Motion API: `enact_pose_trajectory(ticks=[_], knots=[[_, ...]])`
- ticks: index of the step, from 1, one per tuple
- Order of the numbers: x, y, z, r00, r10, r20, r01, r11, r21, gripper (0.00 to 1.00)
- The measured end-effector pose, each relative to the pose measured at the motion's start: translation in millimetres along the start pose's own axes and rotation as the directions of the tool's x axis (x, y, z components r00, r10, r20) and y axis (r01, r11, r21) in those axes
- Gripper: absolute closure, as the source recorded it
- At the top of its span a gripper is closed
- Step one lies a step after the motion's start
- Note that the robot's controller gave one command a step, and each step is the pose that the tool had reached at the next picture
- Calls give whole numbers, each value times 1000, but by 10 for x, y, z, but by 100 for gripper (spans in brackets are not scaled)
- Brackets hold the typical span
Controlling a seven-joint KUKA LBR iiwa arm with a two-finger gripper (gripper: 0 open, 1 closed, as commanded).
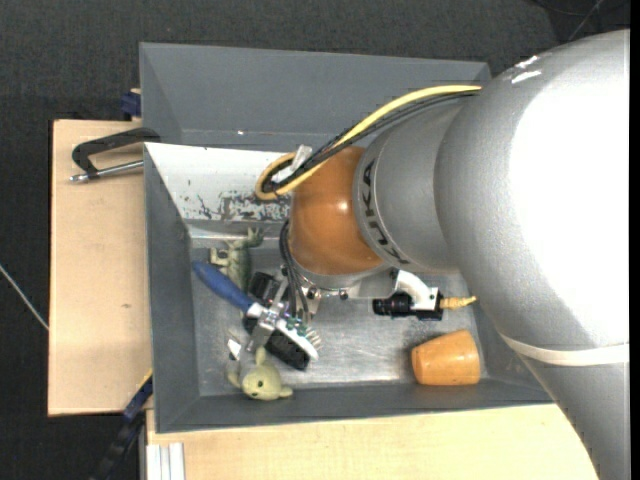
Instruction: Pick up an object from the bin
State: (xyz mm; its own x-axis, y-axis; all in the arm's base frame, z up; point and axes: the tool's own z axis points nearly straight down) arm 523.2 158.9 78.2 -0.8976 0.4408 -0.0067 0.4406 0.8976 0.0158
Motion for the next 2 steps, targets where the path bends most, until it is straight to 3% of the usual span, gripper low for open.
enact_pose_trajectory(ticks=[1,2], knots=[[-14,1,-8,1000,3,4,-3,1000,-3,100],[-29,35,-687,1000,0,-1,0,1000,8,100]])
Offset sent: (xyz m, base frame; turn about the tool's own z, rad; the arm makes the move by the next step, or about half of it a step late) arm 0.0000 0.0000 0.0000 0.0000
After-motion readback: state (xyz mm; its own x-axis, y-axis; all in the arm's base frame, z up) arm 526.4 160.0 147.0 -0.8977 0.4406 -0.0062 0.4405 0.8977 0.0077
